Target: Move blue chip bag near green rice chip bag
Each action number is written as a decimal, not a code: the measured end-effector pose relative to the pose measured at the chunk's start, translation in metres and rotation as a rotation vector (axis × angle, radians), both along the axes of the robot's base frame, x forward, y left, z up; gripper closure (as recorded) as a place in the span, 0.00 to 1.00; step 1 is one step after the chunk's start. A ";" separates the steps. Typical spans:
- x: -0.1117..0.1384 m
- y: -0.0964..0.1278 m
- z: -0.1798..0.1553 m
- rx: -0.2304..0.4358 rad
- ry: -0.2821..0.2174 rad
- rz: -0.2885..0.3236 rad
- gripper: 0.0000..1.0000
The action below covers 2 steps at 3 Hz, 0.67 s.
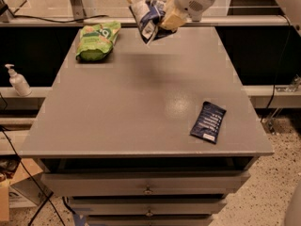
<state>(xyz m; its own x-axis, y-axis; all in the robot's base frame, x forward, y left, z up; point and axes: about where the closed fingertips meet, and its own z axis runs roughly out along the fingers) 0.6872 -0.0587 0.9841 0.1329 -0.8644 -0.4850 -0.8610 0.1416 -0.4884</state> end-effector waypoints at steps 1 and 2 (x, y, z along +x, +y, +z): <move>-0.004 0.055 0.005 0.043 -0.003 0.106 0.82; 0.008 0.093 0.002 0.065 0.014 0.161 0.58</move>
Offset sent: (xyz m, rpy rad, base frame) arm 0.0285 0.1338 0.0074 0.0938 0.0255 0.2140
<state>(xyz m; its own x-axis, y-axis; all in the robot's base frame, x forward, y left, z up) 0.6949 0.0347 0.9864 0.2598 -0.7993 -0.5419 -0.8820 0.0321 -0.4702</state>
